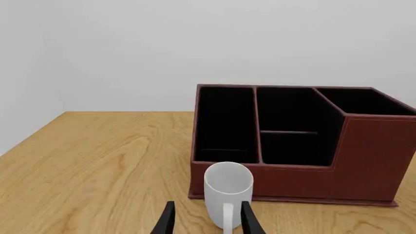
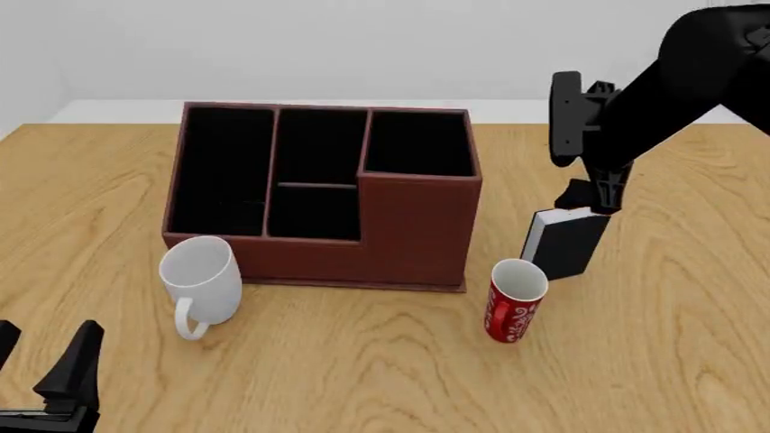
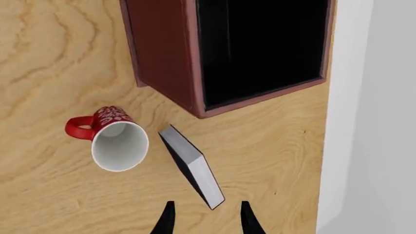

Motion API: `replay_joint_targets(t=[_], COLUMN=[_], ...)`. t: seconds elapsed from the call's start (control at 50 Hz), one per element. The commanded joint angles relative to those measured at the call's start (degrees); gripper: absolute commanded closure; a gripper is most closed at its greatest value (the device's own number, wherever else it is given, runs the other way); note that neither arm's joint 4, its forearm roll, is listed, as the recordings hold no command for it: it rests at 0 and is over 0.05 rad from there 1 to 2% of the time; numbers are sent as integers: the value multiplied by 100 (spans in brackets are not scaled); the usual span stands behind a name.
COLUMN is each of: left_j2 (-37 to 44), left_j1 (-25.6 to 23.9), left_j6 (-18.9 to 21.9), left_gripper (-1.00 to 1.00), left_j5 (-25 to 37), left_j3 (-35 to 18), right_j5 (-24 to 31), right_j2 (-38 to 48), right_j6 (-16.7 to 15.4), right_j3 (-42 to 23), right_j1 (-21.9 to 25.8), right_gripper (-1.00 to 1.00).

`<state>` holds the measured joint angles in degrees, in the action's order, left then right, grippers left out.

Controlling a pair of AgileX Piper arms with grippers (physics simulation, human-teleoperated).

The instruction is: Pick up the book and place it in the right compartment of the caddy.

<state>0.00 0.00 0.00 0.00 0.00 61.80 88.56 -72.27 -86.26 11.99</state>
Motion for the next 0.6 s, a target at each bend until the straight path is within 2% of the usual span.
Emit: replay_joint_targets(t=[0.02, 0.6], left_j2=[0, 0], left_j1=[0, 0], left_j6=[0, 0], left_gripper=[-100, -100], left_j5=[0, 0], left_j3=[0, 0], right_j5=[-305, -565], right_j2=[73, 406], right_j6=[95, -86], right_j3=[376, 461], right_j1=[8, -390], right_gripper=[-100, -100])
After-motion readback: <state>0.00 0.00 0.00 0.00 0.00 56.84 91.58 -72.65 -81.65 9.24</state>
